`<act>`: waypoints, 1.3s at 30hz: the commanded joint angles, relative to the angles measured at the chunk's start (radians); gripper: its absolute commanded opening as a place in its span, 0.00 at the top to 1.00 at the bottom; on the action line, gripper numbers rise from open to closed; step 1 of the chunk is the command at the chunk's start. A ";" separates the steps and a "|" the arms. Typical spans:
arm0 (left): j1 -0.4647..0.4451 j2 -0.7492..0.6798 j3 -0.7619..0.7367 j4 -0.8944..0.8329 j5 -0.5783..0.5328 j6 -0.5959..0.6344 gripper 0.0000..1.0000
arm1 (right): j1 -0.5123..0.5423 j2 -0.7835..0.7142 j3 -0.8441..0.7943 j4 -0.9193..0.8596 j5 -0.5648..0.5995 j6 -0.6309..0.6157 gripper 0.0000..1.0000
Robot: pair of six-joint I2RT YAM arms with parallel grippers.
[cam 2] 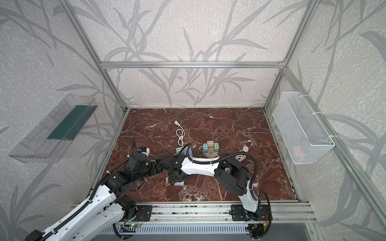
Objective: Insert the plug
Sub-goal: 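Lower the right gripper onto the white charger and close on it, then lift the white charger toward the left gripper while the left gripper reaches to it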
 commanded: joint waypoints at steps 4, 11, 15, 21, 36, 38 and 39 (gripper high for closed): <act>-0.006 0.011 0.009 0.034 0.024 0.002 0.07 | 0.002 0.032 0.022 -0.051 -0.005 0.008 0.30; -0.006 0.003 0.005 0.036 0.031 0.007 0.07 | -0.054 0.005 -0.069 0.043 -0.103 0.032 0.40; -0.007 0.000 0.004 0.043 0.037 0.008 0.07 | -0.079 -0.026 -0.094 0.063 -0.124 0.028 0.52; -0.007 -0.010 -0.002 0.054 0.063 0.020 0.06 | -0.214 -0.145 -0.203 0.181 -0.326 0.037 0.99; -0.020 -0.186 -0.093 0.354 0.324 0.006 0.06 | -0.427 -0.486 -0.368 0.505 -0.550 0.360 1.00; -0.023 -0.202 -0.090 0.368 0.335 0.011 0.06 | -0.427 -0.498 -0.363 0.530 -0.534 0.400 1.00; -0.024 -0.209 -0.092 0.377 0.335 0.010 0.06 | -0.427 -0.504 -0.357 0.533 -0.516 0.415 1.00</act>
